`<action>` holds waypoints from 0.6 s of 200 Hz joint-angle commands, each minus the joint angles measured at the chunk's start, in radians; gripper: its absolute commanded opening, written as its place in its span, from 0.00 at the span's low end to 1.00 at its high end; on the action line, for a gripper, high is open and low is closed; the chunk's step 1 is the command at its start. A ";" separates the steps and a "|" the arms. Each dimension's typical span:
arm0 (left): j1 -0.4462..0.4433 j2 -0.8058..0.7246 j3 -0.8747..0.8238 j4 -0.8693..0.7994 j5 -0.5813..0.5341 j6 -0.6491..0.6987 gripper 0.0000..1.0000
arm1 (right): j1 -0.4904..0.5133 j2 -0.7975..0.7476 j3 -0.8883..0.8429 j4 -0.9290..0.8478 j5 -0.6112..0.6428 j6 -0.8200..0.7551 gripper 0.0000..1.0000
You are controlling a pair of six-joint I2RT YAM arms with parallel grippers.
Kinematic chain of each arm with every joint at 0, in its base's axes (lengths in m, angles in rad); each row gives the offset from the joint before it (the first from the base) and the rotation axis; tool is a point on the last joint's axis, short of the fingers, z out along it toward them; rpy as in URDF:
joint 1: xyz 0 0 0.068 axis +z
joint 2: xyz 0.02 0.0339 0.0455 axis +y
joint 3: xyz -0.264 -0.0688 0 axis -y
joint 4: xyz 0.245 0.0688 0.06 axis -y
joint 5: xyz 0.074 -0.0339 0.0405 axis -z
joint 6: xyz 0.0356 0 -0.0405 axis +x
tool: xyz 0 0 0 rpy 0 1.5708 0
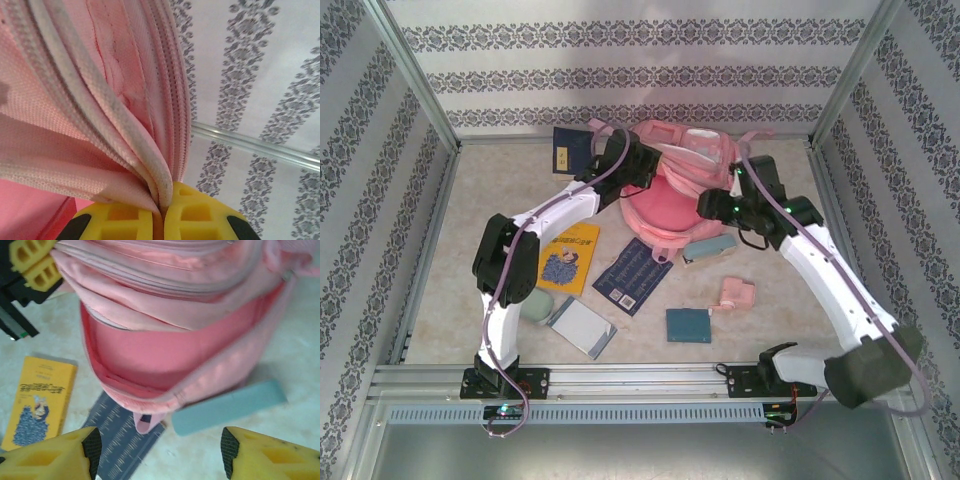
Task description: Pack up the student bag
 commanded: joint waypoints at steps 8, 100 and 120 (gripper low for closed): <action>-0.037 0.055 -0.002 0.024 0.103 0.037 0.14 | -0.014 -0.030 -0.042 -0.141 0.012 0.033 0.72; -0.064 0.032 0.002 -0.015 0.167 0.070 0.11 | -0.181 -0.048 -0.276 -0.057 -0.013 0.514 0.62; -0.064 0.035 0.034 -0.014 0.176 0.056 0.10 | -0.219 -0.006 -0.313 0.033 -0.053 0.622 0.64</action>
